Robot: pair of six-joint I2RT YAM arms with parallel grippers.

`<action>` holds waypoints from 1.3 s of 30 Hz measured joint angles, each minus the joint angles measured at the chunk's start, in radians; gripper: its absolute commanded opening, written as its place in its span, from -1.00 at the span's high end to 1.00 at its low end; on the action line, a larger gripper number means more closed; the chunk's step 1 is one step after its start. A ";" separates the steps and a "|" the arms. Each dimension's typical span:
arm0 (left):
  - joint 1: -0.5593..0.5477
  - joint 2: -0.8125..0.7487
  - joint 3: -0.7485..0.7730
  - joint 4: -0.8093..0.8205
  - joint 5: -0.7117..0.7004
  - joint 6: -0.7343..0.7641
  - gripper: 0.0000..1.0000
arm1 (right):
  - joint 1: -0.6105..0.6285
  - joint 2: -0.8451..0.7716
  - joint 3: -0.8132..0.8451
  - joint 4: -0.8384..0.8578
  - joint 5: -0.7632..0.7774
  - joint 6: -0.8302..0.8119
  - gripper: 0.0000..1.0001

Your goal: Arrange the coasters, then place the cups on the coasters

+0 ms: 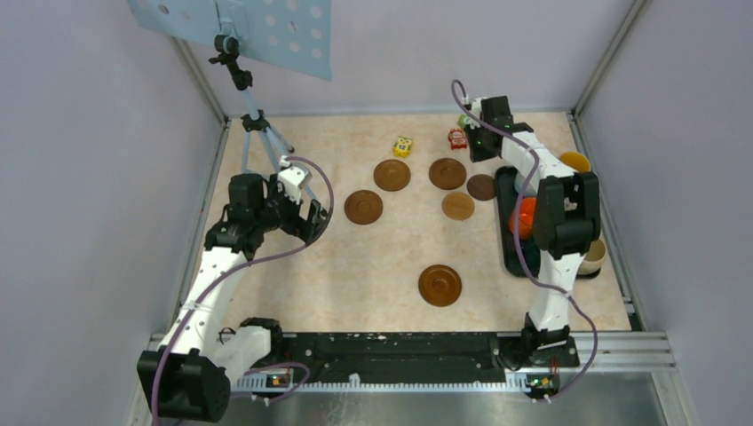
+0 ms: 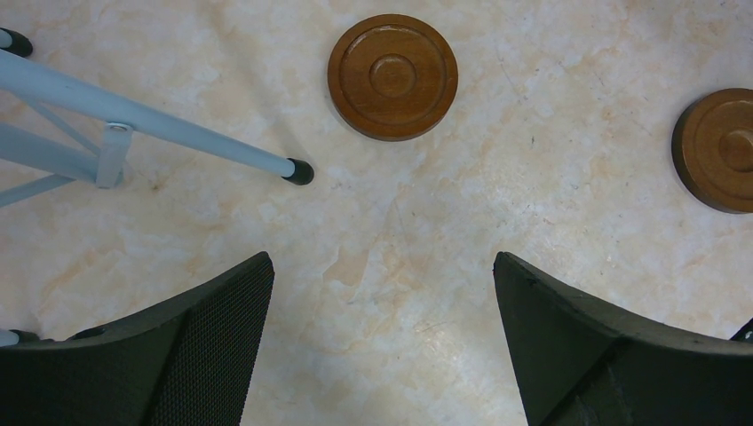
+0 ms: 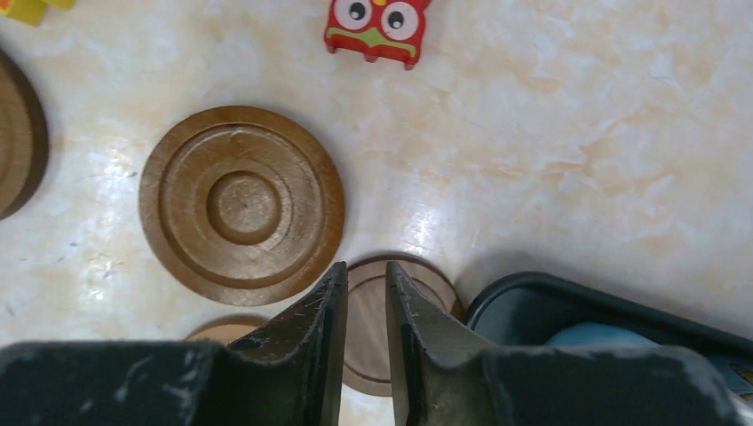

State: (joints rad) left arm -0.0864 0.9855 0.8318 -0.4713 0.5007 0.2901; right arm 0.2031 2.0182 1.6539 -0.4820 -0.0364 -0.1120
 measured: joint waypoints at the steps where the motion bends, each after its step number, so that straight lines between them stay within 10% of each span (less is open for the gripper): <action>1: 0.000 0.000 0.000 0.000 0.000 0.000 -0.97 | -0.007 0.006 0.000 0.002 0.014 -0.007 0.66; 39: 0.000 -0.009 0.000 0.000 0.000 0.000 -0.98 | 0.000 0.039 -0.182 0.039 0.095 -0.251 1.00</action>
State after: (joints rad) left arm -0.0864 0.9768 0.8318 -0.4709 0.5011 0.2901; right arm 0.2035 2.0571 1.4719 -0.4431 0.0582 -0.3626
